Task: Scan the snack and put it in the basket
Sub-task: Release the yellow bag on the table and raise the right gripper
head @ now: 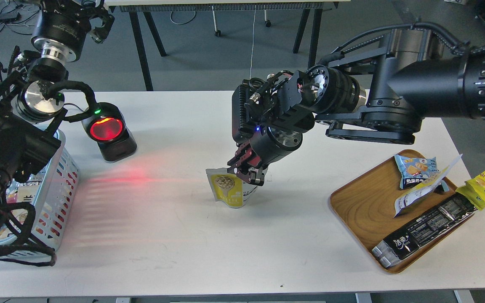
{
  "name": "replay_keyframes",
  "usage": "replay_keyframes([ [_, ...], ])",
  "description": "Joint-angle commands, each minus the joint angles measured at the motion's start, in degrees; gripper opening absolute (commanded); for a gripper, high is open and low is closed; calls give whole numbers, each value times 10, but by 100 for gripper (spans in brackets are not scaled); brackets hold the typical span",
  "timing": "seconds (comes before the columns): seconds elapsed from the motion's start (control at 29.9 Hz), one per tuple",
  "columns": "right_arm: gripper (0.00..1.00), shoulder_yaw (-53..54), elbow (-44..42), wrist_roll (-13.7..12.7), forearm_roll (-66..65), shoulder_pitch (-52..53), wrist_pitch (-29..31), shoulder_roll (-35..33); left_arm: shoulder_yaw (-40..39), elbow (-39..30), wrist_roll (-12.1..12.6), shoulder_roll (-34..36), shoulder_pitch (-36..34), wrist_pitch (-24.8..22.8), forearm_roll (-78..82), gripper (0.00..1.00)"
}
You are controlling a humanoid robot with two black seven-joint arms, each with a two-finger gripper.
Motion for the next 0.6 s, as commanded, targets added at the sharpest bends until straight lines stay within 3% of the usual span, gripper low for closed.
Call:
replay_keyframes([
  [0.0,45,18,2,0,11,5,0,-23,1,0,1,1,-4,-1,1,100],
  [0.13,61,72,2,0,21,2,3,-85,0,-2,-2,6,-4,-11,1,100],
  [0.3,98,162,9,0,63,-49,8,-172,2,-2,1,36,2,-21,4,100],
  [0.57,98,274,28,0,250,-138,17,-305,60,-29,16,65,-9,-21,19,100],
])
